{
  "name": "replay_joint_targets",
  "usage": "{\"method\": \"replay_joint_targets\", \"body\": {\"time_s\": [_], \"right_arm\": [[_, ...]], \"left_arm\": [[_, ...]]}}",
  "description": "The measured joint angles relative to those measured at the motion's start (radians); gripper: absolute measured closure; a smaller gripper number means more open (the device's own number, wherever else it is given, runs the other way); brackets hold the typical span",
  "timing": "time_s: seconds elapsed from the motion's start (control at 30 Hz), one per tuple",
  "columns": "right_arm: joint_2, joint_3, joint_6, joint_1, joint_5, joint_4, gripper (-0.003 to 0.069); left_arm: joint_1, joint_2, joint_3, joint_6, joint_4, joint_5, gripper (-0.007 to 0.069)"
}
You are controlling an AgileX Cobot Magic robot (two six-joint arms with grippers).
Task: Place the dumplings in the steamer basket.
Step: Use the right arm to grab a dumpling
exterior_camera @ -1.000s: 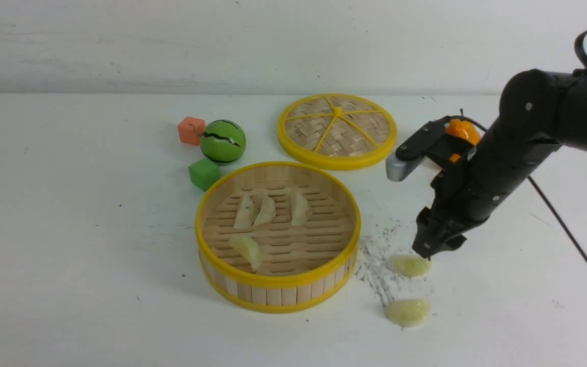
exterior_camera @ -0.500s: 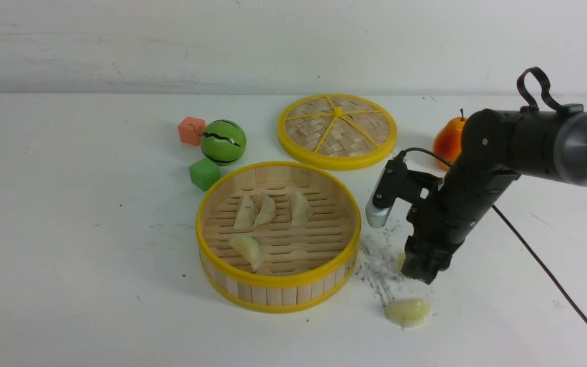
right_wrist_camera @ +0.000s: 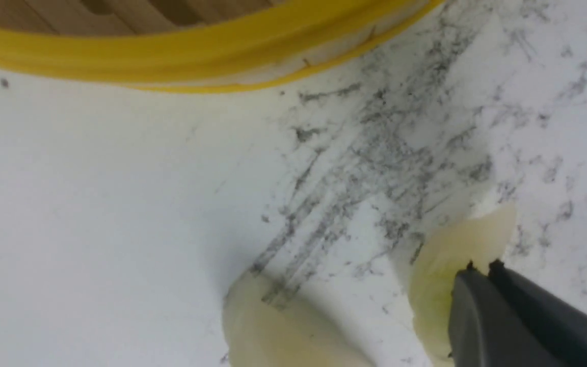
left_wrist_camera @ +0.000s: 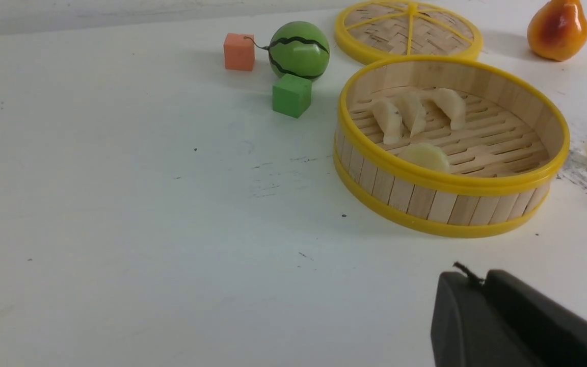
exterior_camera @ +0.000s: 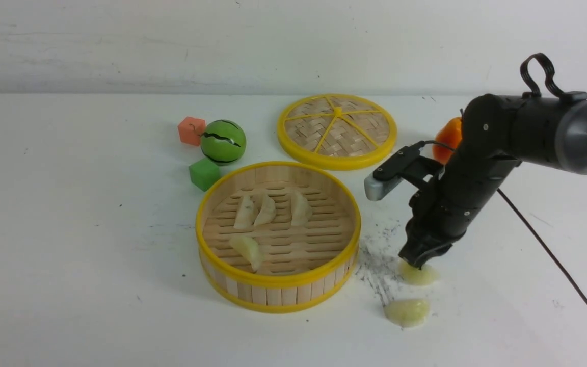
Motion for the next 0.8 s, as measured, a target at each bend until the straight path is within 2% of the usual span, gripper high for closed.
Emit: {"method": "replay_joint_targets", "body": {"time_s": [0.27,0.37,0.47,0.7,0.8], "right_arm": [[0.005,-0.022,0.094,0.000,0.024,-0.001,0.0660],[0.015,-0.024,0.124,0.000,0.025,-0.003,0.0632],[0.036,-0.026,0.131,0.000,0.031,-0.003,0.0576],[0.060,-0.032,0.179,0.000,0.034,0.000,0.0392],[0.065,-0.032,0.179,0.000,0.037,-0.001,0.0344]], "left_arm": [[0.000,0.000,0.000,0.000,0.000,0.001,0.0573],[0.000,0.000,0.000,0.000,0.000,0.003,0.0568],[0.000,0.000,0.000,0.000,0.000,0.003,0.0565],[0.000,0.000,0.000,0.000,0.000,0.007,0.0558],[0.000,0.000,0.000,0.000,0.000,0.007,0.0556]]}}
